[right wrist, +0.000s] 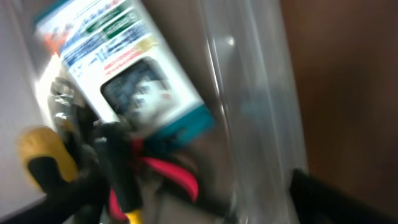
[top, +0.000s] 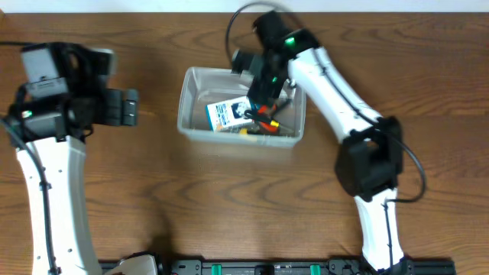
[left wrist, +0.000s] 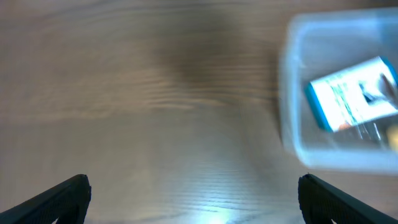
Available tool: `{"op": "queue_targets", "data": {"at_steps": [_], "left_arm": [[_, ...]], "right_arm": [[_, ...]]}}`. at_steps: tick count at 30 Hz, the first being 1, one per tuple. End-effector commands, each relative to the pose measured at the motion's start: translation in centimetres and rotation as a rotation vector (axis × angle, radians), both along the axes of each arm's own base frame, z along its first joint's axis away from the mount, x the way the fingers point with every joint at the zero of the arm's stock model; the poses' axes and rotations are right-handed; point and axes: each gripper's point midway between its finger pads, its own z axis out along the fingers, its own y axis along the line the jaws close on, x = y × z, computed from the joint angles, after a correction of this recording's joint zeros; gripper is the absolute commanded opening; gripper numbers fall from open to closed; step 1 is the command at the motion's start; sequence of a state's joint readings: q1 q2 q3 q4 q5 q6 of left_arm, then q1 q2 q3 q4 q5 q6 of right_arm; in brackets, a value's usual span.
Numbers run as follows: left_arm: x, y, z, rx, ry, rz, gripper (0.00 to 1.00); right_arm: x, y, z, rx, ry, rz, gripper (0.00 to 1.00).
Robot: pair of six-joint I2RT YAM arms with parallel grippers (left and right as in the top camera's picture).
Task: Pack container
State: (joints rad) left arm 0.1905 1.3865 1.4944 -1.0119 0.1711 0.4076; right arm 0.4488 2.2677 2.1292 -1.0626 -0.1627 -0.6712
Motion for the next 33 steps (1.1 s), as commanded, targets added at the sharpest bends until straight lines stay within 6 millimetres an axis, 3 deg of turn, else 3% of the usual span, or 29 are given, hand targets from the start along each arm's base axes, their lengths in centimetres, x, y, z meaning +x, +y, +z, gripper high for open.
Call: {"op": "queue_targets", "data": {"at_steps": [1,5,8,14,19,24,29,33], "left_arm": [[0.4,-3.4,-1.7,0.052,0.050,-0.233,0.98],[0.8,-5.5,-2.9,0.106,0.078,-0.395,0.98],[1.1,-5.9,-3.1,0.110,0.077,-0.412,0.98],[1.4,-5.9,-2.9,0.107,0.064,-0.400,0.98],[1.0,-5.9,-1.9,0.078,0.036,-0.341,0.98],[0.2,-5.9,1.2,0.032,-0.061,-0.242,0.98],[-1.7,-6.9,3.8,0.023,-0.167,-0.239,0.98],[-4.0,-8.5,3.6,0.026,-0.244,-0.288,0.98]], "right_arm": [[5.0,-7.9,7.7,0.110,-0.140,-0.409,0.99],[6.7,-14.4,8.5,0.155,-0.134,-0.629,0.99],[7.1,-18.5,8.3,0.149,-0.124,-0.715,0.99],[7.5,-23.7,8.2,0.131,-0.133,-0.792,0.99],[4.8,-26.1,8.9,0.086,-0.080,-0.857,0.99],[1.7,-27.6,12.6,0.111,-0.075,-0.973,0.99],[-2.0,-28.0,15.4,0.130,-0.065,-1.033,0.99],[-5.0,-27.6,17.2,0.142,-0.094,-1.051,0.99]]}}
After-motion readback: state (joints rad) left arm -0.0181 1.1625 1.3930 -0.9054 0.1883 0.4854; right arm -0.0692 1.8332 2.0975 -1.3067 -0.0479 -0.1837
